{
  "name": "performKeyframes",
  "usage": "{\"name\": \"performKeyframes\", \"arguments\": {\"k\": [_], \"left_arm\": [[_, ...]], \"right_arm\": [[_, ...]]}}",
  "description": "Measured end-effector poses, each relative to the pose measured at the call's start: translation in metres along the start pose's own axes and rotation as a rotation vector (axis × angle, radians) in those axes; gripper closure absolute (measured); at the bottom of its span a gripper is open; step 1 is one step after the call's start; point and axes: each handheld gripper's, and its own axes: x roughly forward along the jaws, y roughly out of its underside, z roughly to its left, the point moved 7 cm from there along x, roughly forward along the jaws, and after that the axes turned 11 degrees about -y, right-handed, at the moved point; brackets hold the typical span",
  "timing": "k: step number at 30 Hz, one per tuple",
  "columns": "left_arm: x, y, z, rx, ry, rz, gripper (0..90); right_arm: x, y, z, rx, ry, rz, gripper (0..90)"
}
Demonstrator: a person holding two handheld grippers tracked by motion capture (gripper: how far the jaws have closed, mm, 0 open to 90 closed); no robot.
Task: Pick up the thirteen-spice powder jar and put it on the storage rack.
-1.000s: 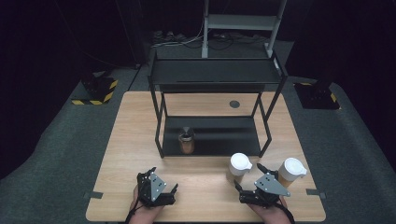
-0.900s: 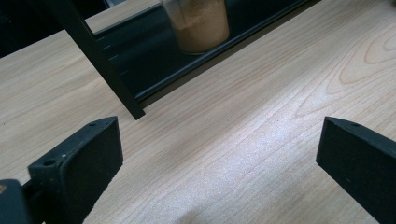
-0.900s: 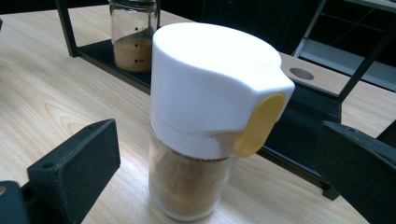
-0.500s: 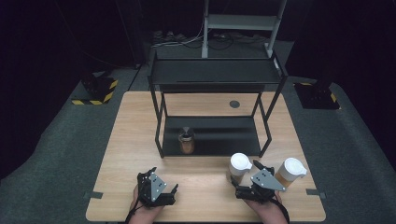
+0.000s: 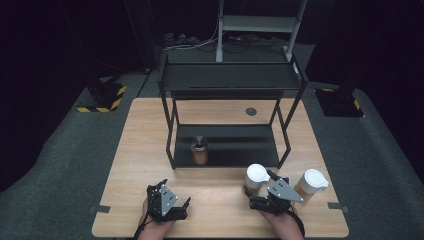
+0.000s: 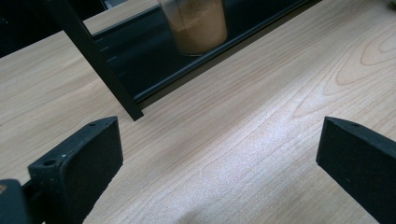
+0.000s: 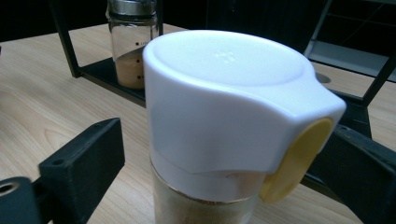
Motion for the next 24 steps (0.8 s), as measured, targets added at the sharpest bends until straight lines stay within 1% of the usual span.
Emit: {"name": "performKeyframes", "arguments": {"k": [2, 3, 6, 10, 20, 22, 24], "left_arm": [[0.0, 0.0, 0.0, -0.001, 0.0, -0.001, 0.6], [0.0, 0.0, 0.0, -0.002, 0.0, -0.001, 0.6], [0.0, 0.0, 0.0, -0.002, -0.001, -0.002, 0.6], [0.0, 0.0, 0.0, -0.001, -0.002, -0.003, 0.6], [-0.001, 0.0, -0.001, 0.0, -0.005, -0.003, 0.6], [-0.001, 0.0, -0.001, 0.002, -0.005, -0.004, 0.6], [-0.001, 0.0, -0.001, 0.002, -0.005, -0.005, 0.6]], "right_arm": [[0.0, 0.003, -0.002, 0.017, -0.01, -0.013, 8.1], [0.0, 0.003, -0.002, 0.017, -0.01, -0.013, 8.1], [0.001, 0.006, -0.005, 0.022, -0.021, -0.019, 12.2], [0.001, 0.01, -0.008, 0.044, -0.03, -0.028, 17.0], [0.002, 0.014, -0.01, 0.047, -0.058, -0.035, 25.5], [0.002, 0.014, -0.011, 0.044, -0.065, -0.039, 28.6], [0.003, 0.014, -0.011, 0.042, -0.066, -0.041, 29.1]]}}
